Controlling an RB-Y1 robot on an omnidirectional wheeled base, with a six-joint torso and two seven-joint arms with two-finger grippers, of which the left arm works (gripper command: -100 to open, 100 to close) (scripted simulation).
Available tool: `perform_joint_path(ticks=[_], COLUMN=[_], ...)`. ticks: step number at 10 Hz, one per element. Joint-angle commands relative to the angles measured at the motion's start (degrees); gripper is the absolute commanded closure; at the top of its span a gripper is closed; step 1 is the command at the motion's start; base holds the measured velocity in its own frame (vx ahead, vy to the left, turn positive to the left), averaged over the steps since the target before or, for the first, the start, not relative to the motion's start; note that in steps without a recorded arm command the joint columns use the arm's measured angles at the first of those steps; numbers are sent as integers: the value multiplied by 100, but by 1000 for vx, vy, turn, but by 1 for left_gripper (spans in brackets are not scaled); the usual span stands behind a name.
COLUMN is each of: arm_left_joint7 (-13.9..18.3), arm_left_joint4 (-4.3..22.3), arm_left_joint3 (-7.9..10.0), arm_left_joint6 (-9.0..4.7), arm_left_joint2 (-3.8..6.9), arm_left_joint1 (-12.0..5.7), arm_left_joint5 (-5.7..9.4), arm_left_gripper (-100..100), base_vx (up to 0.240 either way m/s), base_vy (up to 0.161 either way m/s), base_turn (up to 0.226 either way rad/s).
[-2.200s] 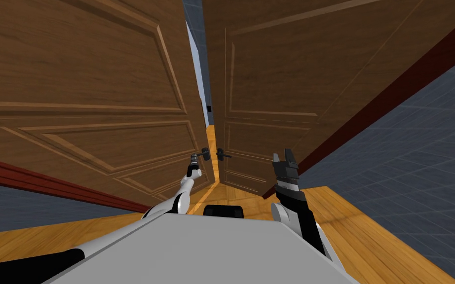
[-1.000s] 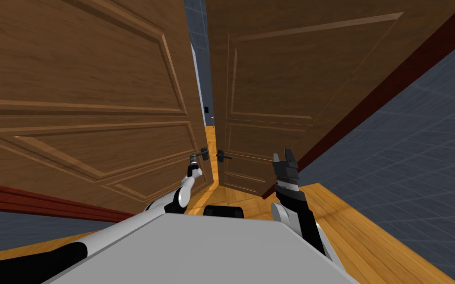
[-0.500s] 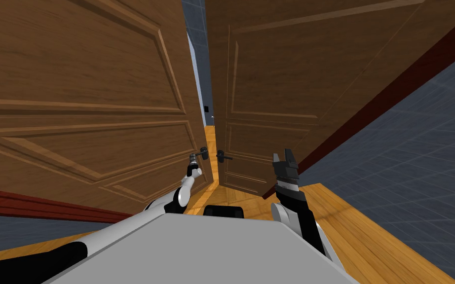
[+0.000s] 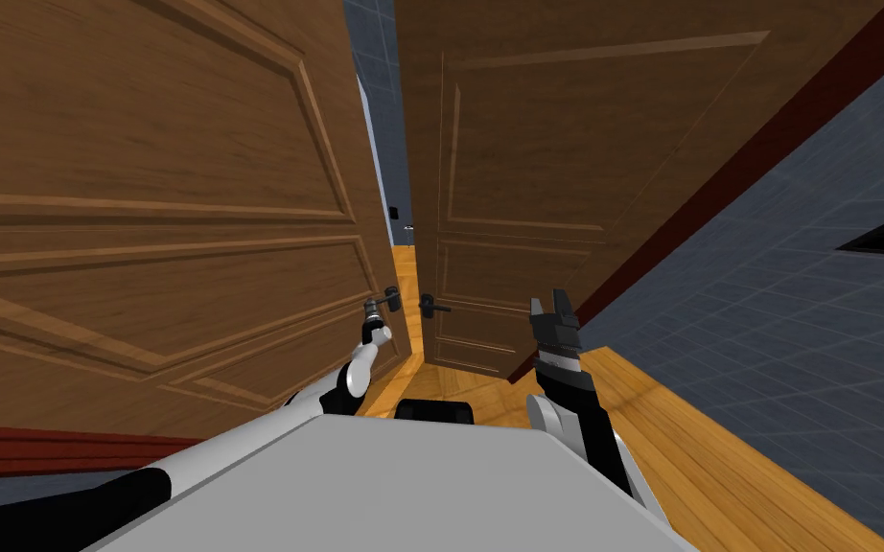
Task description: Push the door open
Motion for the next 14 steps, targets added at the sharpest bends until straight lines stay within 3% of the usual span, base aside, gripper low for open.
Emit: perform_joint_path(ticks=[1, 4, 5, 9, 11, 12, 14], arm_left_joint7=[33, 33, -125, -125, -125, -125, -125], arm_left_joint4=[-251, -251, -240, -81, -240, 166, -240], arm_left_joint3=[12, 12, 258, 258, 258, 258, 258], arm_left_joint6=[13, 13, -154, -154, -154, -154, -154], arm_left_joint2=[105, 105, 116, 116, 116, 116, 116], arm_left_joint1=[23, 23, -35, -35, -35, -35, -35], arm_left_joint5=[-1, -1, 90, 90, 90, 90, 90], arm_left_gripper=[100, 100, 100, 100, 100, 100, 100], base_vx=[42, 10, 42, 21, -6, 7, 0], base_vy=[39, 0, 53, 38, -10, 10, 0], base_turn=[-13, 10, -226, -29, 8, -7, 0])
